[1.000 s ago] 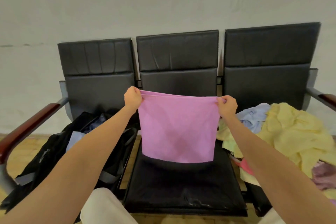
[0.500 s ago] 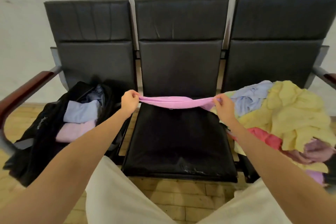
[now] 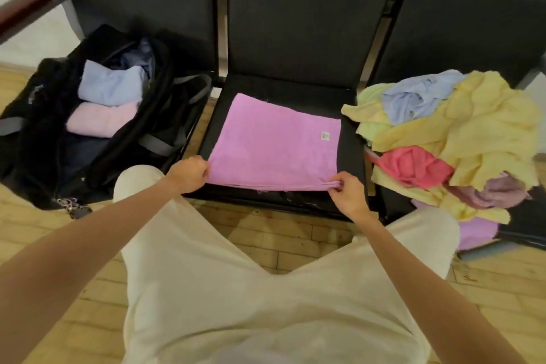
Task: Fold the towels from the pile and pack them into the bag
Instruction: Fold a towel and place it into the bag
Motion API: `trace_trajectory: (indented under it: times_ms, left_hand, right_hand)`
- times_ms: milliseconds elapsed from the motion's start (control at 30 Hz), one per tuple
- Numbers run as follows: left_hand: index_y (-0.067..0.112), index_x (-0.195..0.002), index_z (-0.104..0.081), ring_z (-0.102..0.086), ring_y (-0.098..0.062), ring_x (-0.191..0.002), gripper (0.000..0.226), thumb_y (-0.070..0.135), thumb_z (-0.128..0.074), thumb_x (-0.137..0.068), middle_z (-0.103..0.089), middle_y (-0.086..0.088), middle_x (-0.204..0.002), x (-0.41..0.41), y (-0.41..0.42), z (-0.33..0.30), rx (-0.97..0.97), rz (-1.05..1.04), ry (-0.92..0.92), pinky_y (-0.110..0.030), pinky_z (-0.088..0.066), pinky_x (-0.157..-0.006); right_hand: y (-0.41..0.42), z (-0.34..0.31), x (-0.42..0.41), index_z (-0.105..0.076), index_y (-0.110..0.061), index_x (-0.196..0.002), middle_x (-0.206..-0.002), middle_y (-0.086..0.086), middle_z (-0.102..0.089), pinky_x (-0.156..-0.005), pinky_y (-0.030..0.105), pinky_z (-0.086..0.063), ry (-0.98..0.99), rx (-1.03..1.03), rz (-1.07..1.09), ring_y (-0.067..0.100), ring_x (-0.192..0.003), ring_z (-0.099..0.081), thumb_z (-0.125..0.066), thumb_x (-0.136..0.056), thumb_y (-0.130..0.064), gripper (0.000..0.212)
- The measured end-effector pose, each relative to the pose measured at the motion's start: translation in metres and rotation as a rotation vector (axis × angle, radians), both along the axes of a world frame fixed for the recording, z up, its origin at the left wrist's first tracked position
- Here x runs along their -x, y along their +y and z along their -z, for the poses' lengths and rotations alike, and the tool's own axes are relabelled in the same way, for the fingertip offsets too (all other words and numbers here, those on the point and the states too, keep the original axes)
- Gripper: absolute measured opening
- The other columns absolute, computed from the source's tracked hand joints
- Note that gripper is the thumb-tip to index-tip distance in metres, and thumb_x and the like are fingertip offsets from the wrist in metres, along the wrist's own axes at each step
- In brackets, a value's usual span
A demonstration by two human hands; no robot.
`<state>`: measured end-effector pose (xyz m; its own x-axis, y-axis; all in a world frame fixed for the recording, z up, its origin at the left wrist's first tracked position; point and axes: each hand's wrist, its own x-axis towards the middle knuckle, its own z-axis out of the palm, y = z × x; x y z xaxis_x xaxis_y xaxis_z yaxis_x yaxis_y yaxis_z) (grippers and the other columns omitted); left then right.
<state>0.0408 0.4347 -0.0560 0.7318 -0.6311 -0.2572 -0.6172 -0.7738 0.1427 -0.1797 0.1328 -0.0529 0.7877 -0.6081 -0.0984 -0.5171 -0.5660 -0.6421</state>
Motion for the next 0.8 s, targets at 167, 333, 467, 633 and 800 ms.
trace_trajectory:
  times_ms: [167, 333, 467, 633, 800]
  left_hand:
    - [0.013, -0.117, -0.061, -0.053, -0.029, -0.110, 0.029, 0.023, -0.049, -0.092, -0.049, -0.010, -0.120, 0.015, -0.010, -0.005, -0.397, 0.080, -0.201, -0.038, -0.045, -0.090]
    - [0.015, -0.120, -0.058, -0.043, -0.028, -0.123, 0.042, 0.030, -0.060, -0.081, -0.039, -0.010, -0.137, 0.058, -0.054, 0.000, -0.194, 0.044, -0.170, -0.037, -0.036, -0.100]
    - [0.014, -0.125, -0.053, -0.050, -0.021, -0.118, 0.049, 0.025, -0.069, -0.081, -0.046, -0.003, -0.135, 0.097, -0.102, 0.015, 0.268, 0.173, 0.220, -0.032, -0.040, -0.099]
    - [0.007, -0.118, -0.060, -0.057, -0.014, -0.095, 0.040, 0.013, -0.074, -0.081, -0.063, -0.003, -0.111, 0.114, -0.164, 0.025, 0.552, 0.142, 0.463, -0.016, -0.042, -0.076]
    - [0.008, -0.107, -0.066, -0.054, -0.013, -0.077, 0.021, 0.015, -0.067, -0.087, -0.065, -0.001, -0.093, 0.111, -0.192, 0.026, 0.614, 0.165, 0.472, -0.013, -0.037, -0.063]
  right_hand:
    - [-0.001, 0.002, 0.015, -0.061, -0.010, -0.081, -0.068, 0.008, -0.063, -0.071, 0.040, -0.055, -0.086, -0.035, -0.043, 0.028, -0.068, -0.066, -0.064, -0.085, 0.000, 0.011]
    - [-0.003, 0.008, 0.021, -0.070, -0.009, -0.091, -0.089, 0.003, -0.062, -0.066, 0.009, -0.041, -0.110, 0.039, -0.128, 0.017, -0.074, -0.060, -0.069, -0.085, -0.008, 0.007]
    - [-0.012, 0.009, 0.016, -0.070, -0.008, -0.100, -0.089, 0.001, -0.063, -0.075, 0.023, -0.053, -0.094, -0.018, -0.119, 0.020, -0.076, -0.063, -0.071, -0.082, -0.007, 0.017]
    - [-0.030, -0.004, 0.001, -0.066, -0.007, -0.104, -0.080, 0.004, -0.065, -0.055, 0.016, -0.047, -0.147, -0.373, -0.026, 0.007, -0.059, -0.058, -0.075, -0.077, -0.005, 0.028]
    - [-0.062, -0.003, -0.032, -0.069, -0.004, -0.099, -0.076, 0.010, -0.067, -0.050, 0.020, -0.037, -0.047, -0.559, 0.033, 0.010, -0.054, -0.050, -0.069, -0.083, -0.011, 0.017]
